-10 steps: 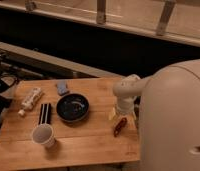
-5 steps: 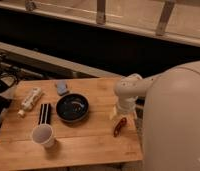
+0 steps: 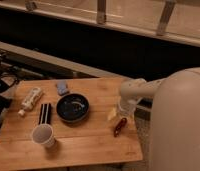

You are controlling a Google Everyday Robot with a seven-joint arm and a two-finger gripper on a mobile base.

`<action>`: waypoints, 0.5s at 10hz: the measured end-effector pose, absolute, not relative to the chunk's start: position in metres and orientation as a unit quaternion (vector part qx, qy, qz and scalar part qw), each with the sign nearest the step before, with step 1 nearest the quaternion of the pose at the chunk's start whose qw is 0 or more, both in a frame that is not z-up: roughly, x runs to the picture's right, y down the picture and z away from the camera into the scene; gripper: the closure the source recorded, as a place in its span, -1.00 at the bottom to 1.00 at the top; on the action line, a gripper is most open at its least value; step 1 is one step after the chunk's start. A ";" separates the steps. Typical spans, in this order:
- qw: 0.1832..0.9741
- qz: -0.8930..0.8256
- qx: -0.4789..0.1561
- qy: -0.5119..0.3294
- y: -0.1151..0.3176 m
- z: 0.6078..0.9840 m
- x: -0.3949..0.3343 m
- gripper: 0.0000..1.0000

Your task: Place the pepper in the ceramic bowl

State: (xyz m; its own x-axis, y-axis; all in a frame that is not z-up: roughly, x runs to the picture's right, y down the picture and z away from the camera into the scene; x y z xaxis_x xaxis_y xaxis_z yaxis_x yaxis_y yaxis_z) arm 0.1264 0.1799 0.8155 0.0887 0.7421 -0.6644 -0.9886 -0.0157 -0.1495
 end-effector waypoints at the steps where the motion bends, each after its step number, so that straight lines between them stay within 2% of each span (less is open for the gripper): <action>1: 0.671 0.641 -0.310 0.208 0.185 0.819 0.127 -0.60; 5: 0.677 0.615 -0.334 0.227 0.205 0.835 0.109 -0.60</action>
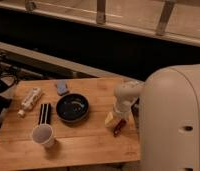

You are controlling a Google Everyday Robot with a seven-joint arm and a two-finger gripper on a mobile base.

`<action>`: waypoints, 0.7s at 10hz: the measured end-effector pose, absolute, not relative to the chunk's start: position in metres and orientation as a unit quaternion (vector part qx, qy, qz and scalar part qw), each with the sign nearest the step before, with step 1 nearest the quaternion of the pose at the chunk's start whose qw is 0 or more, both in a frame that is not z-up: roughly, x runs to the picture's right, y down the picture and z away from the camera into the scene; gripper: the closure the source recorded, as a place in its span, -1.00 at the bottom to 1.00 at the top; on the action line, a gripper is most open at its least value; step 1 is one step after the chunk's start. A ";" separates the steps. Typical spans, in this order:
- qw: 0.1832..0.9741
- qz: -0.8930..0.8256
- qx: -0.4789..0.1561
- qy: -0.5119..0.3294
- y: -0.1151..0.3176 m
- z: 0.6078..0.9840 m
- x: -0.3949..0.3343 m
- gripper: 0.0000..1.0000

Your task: Place the pepper in the ceramic bowl

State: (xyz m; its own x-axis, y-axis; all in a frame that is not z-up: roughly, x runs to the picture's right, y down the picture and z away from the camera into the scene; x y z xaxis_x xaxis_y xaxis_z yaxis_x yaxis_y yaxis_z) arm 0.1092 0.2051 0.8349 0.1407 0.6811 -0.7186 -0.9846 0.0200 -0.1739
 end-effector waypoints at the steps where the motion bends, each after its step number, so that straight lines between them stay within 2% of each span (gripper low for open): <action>1: 0.678 0.607 -0.343 0.232 0.212 0.838 0.104 -0.60; 4: 0.676 0.586 -0.369 0.251 0.234 0.848 0.084 -0.60; 7: 0.678 0.587 -0.367 0.250 0.230 0.847 0.085 -0.60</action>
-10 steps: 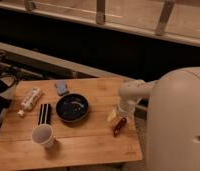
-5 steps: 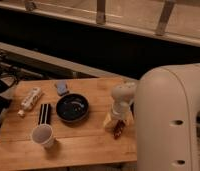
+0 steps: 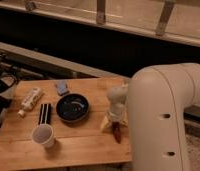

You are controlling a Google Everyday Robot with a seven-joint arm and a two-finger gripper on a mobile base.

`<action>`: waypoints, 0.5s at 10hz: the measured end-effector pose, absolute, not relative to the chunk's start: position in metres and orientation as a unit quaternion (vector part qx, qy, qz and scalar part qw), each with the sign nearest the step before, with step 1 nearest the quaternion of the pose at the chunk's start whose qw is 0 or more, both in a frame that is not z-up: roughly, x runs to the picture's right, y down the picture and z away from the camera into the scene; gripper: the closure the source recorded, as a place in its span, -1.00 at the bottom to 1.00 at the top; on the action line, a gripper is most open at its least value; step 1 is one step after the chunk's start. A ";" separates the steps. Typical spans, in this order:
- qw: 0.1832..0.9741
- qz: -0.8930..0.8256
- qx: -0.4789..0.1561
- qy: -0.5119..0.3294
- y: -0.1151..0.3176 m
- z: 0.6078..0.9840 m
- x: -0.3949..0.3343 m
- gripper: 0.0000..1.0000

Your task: Place the pepper in the ceramic bowl

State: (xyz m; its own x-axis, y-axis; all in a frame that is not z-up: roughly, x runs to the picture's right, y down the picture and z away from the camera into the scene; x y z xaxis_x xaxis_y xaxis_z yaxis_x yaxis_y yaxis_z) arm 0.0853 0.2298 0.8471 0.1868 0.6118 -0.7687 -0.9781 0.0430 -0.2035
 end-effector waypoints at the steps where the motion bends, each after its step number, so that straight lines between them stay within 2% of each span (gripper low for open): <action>1: 0.676 0.589 -0.366 0.250 0.229 0.847 0.087 -0.60; 5: 0.676 0.588 -0.367 0.250 0.228 0.845 0.087 -0.60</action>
